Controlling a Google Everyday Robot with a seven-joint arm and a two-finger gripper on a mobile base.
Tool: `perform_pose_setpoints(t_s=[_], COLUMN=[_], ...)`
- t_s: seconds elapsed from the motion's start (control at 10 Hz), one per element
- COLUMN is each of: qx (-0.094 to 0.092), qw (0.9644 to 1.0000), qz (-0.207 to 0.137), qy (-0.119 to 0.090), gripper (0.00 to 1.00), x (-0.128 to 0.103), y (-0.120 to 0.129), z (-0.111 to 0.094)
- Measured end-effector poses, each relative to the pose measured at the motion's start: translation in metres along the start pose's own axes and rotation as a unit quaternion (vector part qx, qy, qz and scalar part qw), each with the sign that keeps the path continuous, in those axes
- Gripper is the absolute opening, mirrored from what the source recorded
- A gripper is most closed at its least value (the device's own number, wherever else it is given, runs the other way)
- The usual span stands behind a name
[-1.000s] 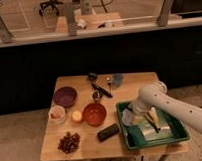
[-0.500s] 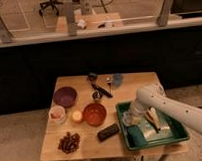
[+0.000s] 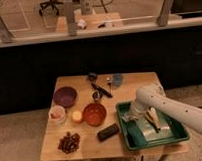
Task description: Wipe red bowl with towel
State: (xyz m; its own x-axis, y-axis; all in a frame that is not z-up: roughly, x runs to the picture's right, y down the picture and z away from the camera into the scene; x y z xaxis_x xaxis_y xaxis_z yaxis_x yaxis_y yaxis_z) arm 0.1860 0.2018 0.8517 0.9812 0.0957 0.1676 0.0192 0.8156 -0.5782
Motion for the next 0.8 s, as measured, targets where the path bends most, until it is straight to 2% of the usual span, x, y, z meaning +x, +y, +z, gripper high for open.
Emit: perform_pose_setpoints(t_s=[0.1, 0.3, 0.6, 0.8], qx=[0.003, 0.013, 0.025, 0.028], qw=[1.0, 0.9998, 0.9996, 0.9991], qz=[0.003, 0.007, 0.004, -0.014], qy=[-0.004, -0.009, -0.012, -0.027], gripper=[0.0, 0.0, 0.0, 0.0], x=[-0.003, -0.01, -0.029, -0.053], y=[-0.003, -0.012, -0.032, -0.045], z=[-0.007, -0.037, -0.108, -0.153])
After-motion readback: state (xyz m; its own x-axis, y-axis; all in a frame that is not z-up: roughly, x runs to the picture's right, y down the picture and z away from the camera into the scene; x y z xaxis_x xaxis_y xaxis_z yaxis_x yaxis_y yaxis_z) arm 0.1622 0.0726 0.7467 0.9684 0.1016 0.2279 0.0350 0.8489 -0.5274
